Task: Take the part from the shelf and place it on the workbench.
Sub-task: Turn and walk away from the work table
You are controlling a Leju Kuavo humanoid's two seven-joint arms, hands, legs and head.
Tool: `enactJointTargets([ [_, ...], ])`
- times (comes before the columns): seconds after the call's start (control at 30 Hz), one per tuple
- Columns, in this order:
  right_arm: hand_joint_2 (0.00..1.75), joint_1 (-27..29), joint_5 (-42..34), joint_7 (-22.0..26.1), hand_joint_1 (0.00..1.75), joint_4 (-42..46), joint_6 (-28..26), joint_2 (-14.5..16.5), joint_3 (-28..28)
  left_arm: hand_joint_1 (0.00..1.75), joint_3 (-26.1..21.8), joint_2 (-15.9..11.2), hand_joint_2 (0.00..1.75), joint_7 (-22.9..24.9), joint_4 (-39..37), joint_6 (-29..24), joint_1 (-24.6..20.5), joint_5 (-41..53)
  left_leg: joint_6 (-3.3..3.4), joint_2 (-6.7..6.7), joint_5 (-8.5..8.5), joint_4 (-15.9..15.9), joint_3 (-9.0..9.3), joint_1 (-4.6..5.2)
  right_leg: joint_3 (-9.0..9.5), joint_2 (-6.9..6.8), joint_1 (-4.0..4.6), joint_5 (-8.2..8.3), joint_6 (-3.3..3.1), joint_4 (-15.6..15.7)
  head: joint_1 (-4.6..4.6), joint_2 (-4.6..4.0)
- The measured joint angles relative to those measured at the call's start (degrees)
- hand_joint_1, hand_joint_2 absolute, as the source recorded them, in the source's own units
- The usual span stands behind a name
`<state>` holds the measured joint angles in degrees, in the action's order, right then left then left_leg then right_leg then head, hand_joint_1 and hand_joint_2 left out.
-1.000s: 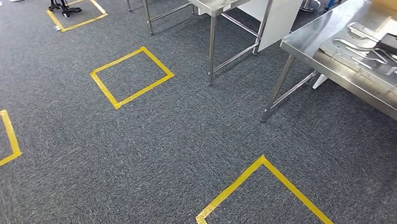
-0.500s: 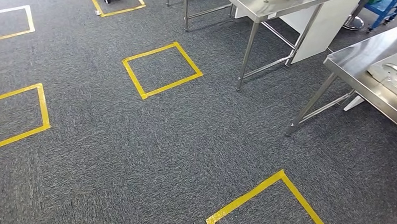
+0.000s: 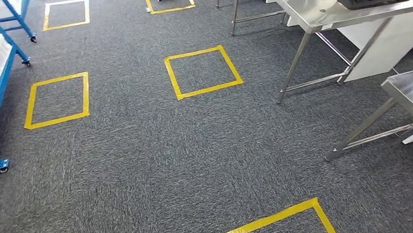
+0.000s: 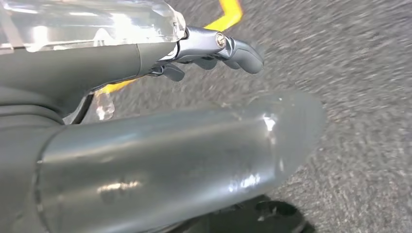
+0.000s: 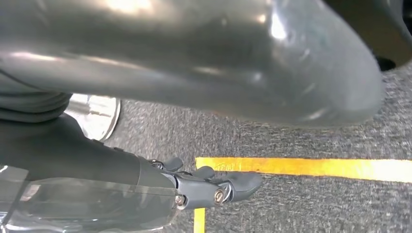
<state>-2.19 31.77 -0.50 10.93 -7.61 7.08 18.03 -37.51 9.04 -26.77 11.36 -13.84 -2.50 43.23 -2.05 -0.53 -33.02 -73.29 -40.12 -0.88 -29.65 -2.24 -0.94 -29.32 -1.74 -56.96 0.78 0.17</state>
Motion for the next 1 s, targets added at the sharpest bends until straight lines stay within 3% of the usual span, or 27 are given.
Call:
enactJointTargets([
  [0.07, 0.00, 0.0, 0.6, -0.5, 0.00, 0.0, 0.3, 0.2, -0.1, 0.00, -0.4, 0.0, 0.00, 0.4, 0.0, 0.9, 0.2, -0.2, -0.14, 0.85, 3.14, 5.1, 2.81, -0.20, 0.33, -1.33, -0.03, -0.30, 0.27, -0.1, 0.02, -0.01],
  [0.13, 0.00, 0.0, 1.1, -0.9, 0.00, 0.0, 0.6, 0.3, -0.3, 0.00, -0.9, -0.1, 0.00, 0.8, 0.0, 1.2, 0.3, -0.4, -0.03, 2.76, 5.84, 12.0, 6.56, -0.21, 0.74, -2.29, 0.05, -0.65, 0.67, -0.2, 0.02, -0.01],
  [0.2, 0.00, 0.0, 1.6, -1.2, 0.00, 0.0, 0.8, 0.4, -0.6, 0.00, -1.2, -0.1, 0.00, 1.4, 0.0, 1.0, 0.2, -0.2, 0.62, 3.81, 6.37, 15.0, 8.11, 0.07, 0.93, -3.02, 0.33, -0.98, 1.19, -0.3, -0.13, 0.00],
  [0.3, 0.00, -0.3, 2.2, -1.5, 0.00, -0.1, 1.0, 0.5, -1.0, 0.00, -1.3, -0.2, 0.00, 2.8, 0.0, 0.3, 0.5, 0.5, 1.85, 2.61, 6.43, 15.4, 8.02, 0.30, 1.31, -3.95, 0.44, -1.26, 2.09, -0.2, -0.38, 0.00],
  [0.37, 0.00, -0.3, 2.5, -1.5, 0.00, -0.1, 1.2, 0.5, -1.2, 0.00, -1.4, -0.3, 0.00, 3.6, 0.0, 0.2, 0.6, 0.7, 2.67, 1.62, 6.78, 16.0, 8.21, 0.13, 0.88, -2.17, 0.19, -2.75, 2.64, -1.9, -0.56, 0.00],
  [0.4, 0.00, -0.3, 2.6, -1.5, 0.00, -0.1, 1.4, 0.5, -1.3, 0.00, -1.4, -0.3, 0.00, 4.0, 0.0, 0.2, 0.5, 0.7, 2.99, 1.10, 6.98, 16.2, 8.34, 0.05, -0.21, -0.69, 0.07, -4.35, 2.77, -4.3, -0.70, 0.00],
  [0.43, 0.00, -0.2, 2.8, -1.5, 0.00, -0.1, 1.6, 0.5, -1.4, 0.00, -1.5, -0.3, 0.00, 4.3, 0.0, 0.2, 0.4, 0.9, 3.20, 0.55, 7.07, 16.2, 8.24, 0.15, -2.01, 0.73, 0.06, -6.30, 2.80, -8.0, -0.85, 0.00],
  [0.5, 0.00, -0.1, 3.2, -1.3, 0.00, -0.1, 1.9, 0.5, -1.6, 0.00, -1.6, -0.3, 0.00, 4.7, 0.0, 0.1, 0.3, 1.1, 3.43, -0.79, 7.16, 16.2, 8.13, 0.41, -5.90, 1.81, 0.13, -8.85, 2.68, -15.2, -0.92, 0.00],
  [0.53, 0.00, -0.1, 3.4, -1.2, 0.00, -0.1, 1.9, 0.5, -1.6, 0.00, -1.6, -0.4, 0.00, 4.9, 0.0, 0.1, 0.3, 1.3, 3.47, -1.56, 7.17, 16.2, 8.16, 0.55, -6.87, 1.97, 0.19, -8.49, 2.52, -16.5, -0.92, 0.00],
  [0.57, 0.00, -0.1, 3.5, -1.1, 0.00, -0.1, 1.9, 0.5, -1.6, 0.00, -1.7, -0.4, 0.00, 5.0, 0.0, 0.1, 0.3, 1.4, 3.47, -2.36, 7.17, 16.2, 8.27, 0.69, -6.70, 2.14, 0.27, -6.92, 2.25, -15.4, -0.92, 0.00],
  [0.6, 0.00, 0.0, 3.7, -1.0, 0.00, -0.1, 2.0, 0.5, -1.7, 0.00, -1.8, -0.4, 0.00, 5.1, 0.0, 0.0, 0.3, 1.5, 3.47, -3.15, 7.17, 16.2, 8.41, 0.80, -5.54, 2.62, 0.39, -4.58, 1.85, -12.3, -0.92, 0.00],
  [0.67, 0.00, 0.0, 3.9, -0.8, 0.00, -0.1, 2.0, 0.5, -1.7, 0.00, -1.8, -0.4, 0.00, 5.3, 0.0, 0.0, 0.2, 1.7, 3.36, -4.56, 7.14, 16.1, 8.51, 0.95, -2.45, 5.17, 0.67, -0.52, 0.74, -4.6, -0.87, 0.00],
  [0.73, 0.00, -0.2, 4.0, -0.6, 0.00, -0.1, 2.0, 0.4, -1.8, 0.00, -1.9, -0.3, 0.00, 5.4, 0.0, -0.1, 0.1, 1.8, 2.91, -5.77, 7.17, 16.0, 8.22, 0.80, -1.04, 6.75, 0.97, 0.73, 0.04, -0.9, -0.93, 0.00],
  [0.8, 0.00, -0.4, 4.1, -0.6, 0.00, -0.1, 2.0, 0.4, -1.9, 0.00, -2.0, -0.4, 0.00, 5.4, 0.0, 0.0, 0.1, 1.8, 2.25, -6.70, 7.32, 16.0, 7.87, 0.60, -0.75, 5.75, 0.98, 0.93, -0.20, -0.3, -1.03, 0.00],
  [0.83, 0.00, -0.5, 4.1, -0.6, 0.00, -0.1, 2.0, 0.4, -1.9, 0.00, -2.1, -0.4, 0.00, 5.4, 0.0, -0.1, 0.2, 1.8, 2.02, -6.03, 7.14, 15.7, 7.70, 0.62, -0.41, 5.08, 0.87, 1.16, -0.34, 0.3, -1.03, 0.00],
  [0.9, 0.00, -0.3, 4.1, -0.5, 0.00, -0.1, 2.0, 0.5, -2.0, 0.00, -2.2, -0.4, 0.00, 5.5, 0.0, -0.1, 0.1, 1.8, 1.59, -3.08, 4.98, 12.3, 6.17, 0.74, 0.25, 3.51, 0.55, 1.55, -0.61, 1.3, -0.84, -0.01],
  [0.93, 0.00, -0.2, 4.1, -0.5, 0.00, -0.1, 2.0, 0.6, -2.0, 0.00, -2.3, -0.5, 0.00, 5.5, 0.0, -0.1, 0.1, 1.8, 1.31, -1.51, 3.09, 8.9, 4.52, 0.64, 0.43, 2.61, 0.63, 1.51, -0.70, 1.4, -0.79, -0.01],
  [1.0, 0.00, 0.0, 4.1, -0.5, 0.00, -0.1, 2.1, 0.6, -2.0, 0.00, -2.4, -0.5, 0.00, 5.5, 0.0, -0.1, 0.0, 1.8, 0.60, -0.46, -0.14, 1.7, 0.91, 0.17, 0.48, 0.78, 0.65, 1.28, -0.76, 1.4, -0.70, -0.01],
])
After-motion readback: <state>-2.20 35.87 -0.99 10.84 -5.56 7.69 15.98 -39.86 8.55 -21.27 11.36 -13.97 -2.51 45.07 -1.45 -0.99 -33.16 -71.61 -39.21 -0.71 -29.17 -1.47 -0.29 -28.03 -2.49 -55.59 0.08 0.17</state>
